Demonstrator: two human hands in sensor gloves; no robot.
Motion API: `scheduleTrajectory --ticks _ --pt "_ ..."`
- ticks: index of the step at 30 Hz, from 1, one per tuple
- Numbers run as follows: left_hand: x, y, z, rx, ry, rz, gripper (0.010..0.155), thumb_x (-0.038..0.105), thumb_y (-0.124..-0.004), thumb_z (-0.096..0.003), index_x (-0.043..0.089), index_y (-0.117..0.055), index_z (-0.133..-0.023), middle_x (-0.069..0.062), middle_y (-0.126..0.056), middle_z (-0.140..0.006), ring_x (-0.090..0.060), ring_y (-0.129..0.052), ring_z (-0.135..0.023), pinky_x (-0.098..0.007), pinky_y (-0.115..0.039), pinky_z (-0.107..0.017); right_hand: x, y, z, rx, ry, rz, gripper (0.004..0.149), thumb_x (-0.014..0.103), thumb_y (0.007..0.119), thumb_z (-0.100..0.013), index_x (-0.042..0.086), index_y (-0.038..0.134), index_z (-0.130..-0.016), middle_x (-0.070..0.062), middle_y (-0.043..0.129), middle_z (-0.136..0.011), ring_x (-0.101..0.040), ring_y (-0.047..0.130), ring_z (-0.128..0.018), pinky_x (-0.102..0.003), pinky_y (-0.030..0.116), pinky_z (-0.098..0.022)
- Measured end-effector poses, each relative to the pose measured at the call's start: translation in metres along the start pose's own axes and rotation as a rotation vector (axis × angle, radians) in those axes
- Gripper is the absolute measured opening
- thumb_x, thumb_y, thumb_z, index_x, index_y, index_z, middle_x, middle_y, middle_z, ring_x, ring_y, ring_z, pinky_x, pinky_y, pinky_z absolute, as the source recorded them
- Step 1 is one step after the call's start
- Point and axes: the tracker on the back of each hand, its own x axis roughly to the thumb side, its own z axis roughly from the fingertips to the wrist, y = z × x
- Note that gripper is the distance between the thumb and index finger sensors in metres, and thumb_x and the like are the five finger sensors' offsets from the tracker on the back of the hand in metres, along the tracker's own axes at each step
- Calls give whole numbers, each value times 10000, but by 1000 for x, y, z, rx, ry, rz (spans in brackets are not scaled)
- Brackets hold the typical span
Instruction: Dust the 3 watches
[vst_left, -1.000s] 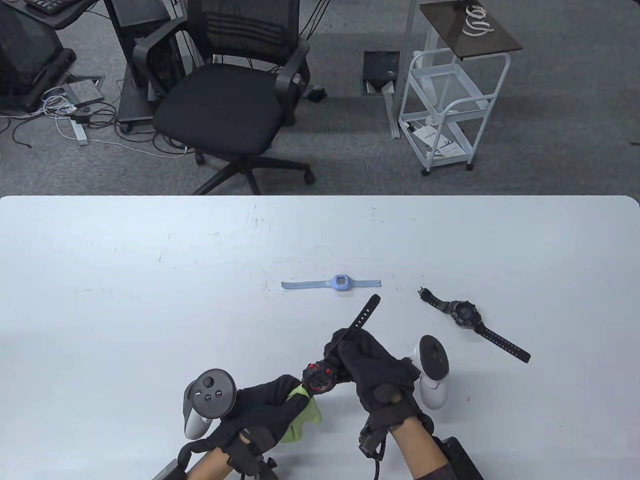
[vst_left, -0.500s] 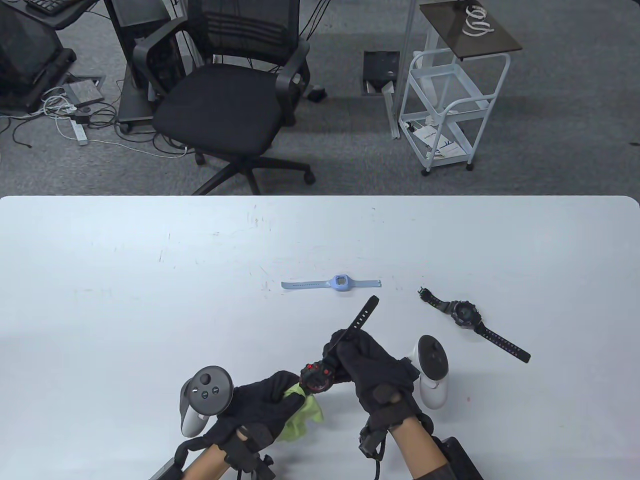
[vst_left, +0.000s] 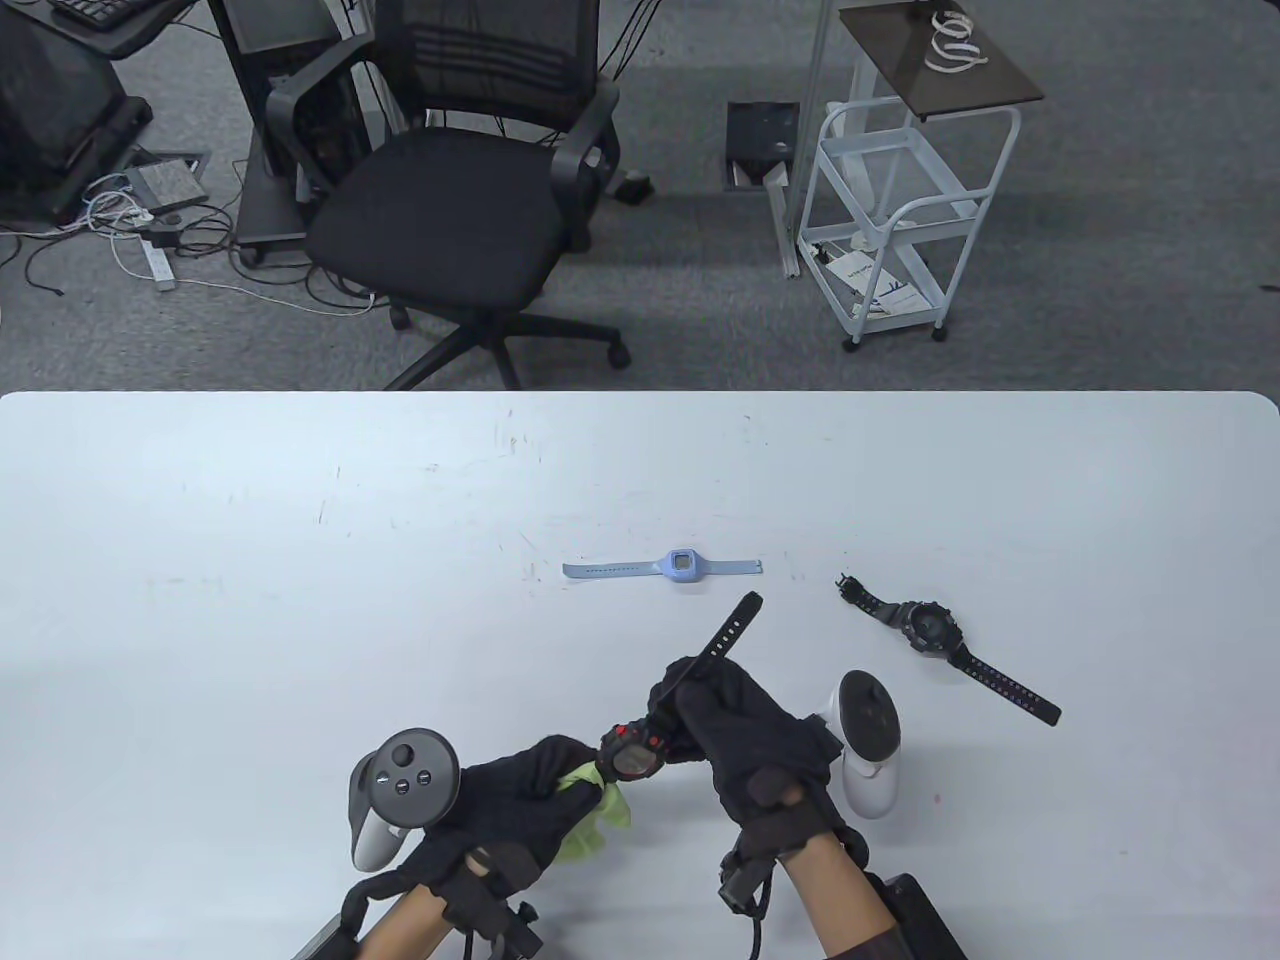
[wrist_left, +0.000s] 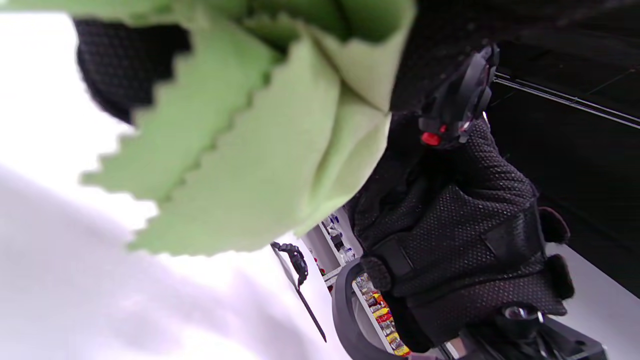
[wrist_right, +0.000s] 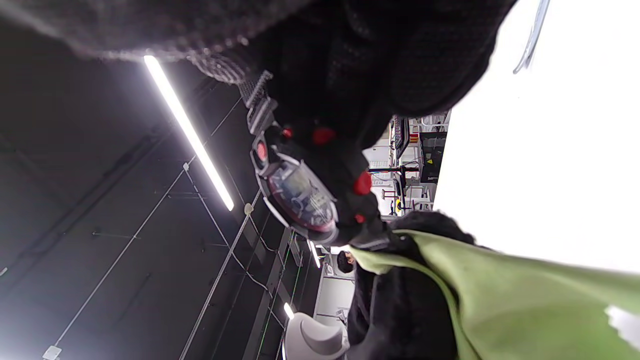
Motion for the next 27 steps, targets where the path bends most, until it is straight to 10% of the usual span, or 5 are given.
scheduleTrajectory --ticks 27 --pt "-1 2 0 3 18 -31 439 354 -851 -468 103 -897 -825 -109 -1004 -633 -260 -1075 -407 -572 -865 -460 1 -4 1 -19 5 6 440 465 685 -680 231 635 -1050 11 788 -986 -205 934 -814 -462 801 -599"
